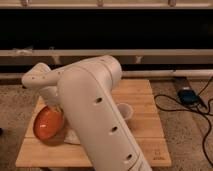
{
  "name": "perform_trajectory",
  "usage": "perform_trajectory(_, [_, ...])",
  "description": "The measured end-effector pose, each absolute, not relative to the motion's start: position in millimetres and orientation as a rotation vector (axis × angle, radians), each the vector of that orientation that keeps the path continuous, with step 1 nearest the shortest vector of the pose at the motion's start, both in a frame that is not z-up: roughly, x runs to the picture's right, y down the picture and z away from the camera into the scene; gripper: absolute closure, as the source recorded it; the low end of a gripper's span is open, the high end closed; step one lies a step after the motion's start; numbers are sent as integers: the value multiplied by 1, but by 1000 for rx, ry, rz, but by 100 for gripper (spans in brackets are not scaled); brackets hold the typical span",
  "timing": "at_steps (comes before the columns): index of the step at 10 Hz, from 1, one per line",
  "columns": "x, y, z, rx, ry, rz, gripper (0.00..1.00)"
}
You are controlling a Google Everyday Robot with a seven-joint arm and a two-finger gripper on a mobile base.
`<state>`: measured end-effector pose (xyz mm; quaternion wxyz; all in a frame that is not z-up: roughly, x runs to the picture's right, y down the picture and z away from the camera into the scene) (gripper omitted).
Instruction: Drag the ceramic bowl in a circle
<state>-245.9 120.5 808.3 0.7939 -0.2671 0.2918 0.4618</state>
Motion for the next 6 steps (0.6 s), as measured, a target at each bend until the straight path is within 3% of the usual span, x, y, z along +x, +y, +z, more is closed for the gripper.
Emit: perform_trajectory(6, [-213,40,871,-492,664,1122,100])
